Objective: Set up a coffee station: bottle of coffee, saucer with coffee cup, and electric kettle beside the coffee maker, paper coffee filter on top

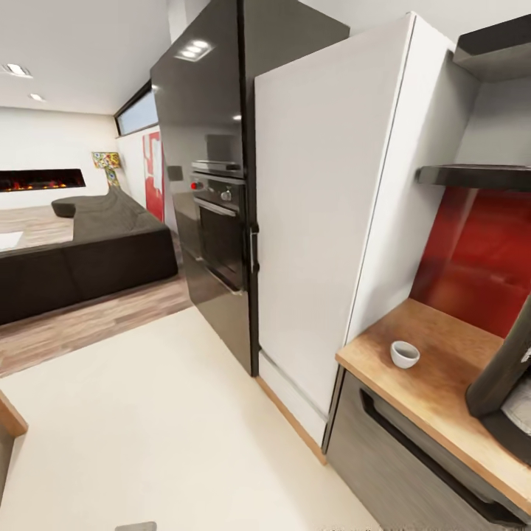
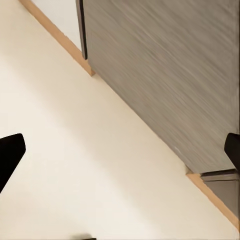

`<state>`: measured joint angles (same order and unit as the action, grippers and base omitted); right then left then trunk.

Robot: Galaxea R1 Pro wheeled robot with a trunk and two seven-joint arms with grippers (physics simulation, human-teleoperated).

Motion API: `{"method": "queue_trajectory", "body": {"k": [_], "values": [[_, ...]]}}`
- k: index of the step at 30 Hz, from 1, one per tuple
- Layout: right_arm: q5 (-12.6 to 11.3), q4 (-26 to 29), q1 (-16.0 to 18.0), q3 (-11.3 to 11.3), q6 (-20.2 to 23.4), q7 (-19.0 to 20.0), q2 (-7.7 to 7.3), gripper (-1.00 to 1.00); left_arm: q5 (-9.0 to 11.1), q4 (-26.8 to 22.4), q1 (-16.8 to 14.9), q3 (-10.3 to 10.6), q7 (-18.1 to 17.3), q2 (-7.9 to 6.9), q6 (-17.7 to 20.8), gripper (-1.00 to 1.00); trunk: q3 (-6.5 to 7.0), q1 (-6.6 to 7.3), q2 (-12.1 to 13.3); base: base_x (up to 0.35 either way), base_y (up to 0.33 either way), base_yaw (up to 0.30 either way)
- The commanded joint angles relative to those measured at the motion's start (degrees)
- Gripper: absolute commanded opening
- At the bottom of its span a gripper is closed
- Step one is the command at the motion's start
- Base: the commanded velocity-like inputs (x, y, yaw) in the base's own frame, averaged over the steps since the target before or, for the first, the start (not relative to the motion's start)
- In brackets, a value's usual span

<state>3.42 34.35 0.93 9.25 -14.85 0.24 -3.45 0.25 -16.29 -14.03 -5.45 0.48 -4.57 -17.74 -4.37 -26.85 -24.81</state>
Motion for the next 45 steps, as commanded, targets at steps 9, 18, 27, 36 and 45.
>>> {"method": "queue_trajectory", "body": {"k": [9,18,27,36,45], "values": [[0.36,-0.07,0.08,0.16,-0.15,0.03,0.03,1.0,0.02,0.03,-0.04,-0.09,0.05,0.0,-0.19,1.0,-0.12,-0.03,-0.11,0.003,0.0,-0.263],[0.36,-0.07,0.08,0.16,-0.04,0.09,0.07,1.0,-0.05,0.03,-0.04,-0.09,-0.01,0.0,-0.19,1.0,-0.12,-0.03,-0.11,0.0,0.0,-0.263],[0.36,-0.07,0.09,0.16,-0.01,0.09,0.03,1.0,-0.01,0.03,-0.04,-0.09,0.05,0.0,-0.19,1.0,-0.12,-0.03,-0.11,-0.012,0.015,-0.263],[0.31,-0.07,0.06,0.16,-0.03,0.07,0.03,1.0,0.02,0.03,-0.04,-0.09,0.05,0.0,-0.19,1.0,-0.12,-0.03,-0.11,-0.09,0.181,-0.263],[0.3,-0.07,0.08,0.19,-0.06,0.09,0.03,1.0,0.02,0.03,-0.04,-0.1,0.05,0.0,-0.19,1.0,-0.12,-0.03,-0.11,-0.004,0.017,-0.263]]}}
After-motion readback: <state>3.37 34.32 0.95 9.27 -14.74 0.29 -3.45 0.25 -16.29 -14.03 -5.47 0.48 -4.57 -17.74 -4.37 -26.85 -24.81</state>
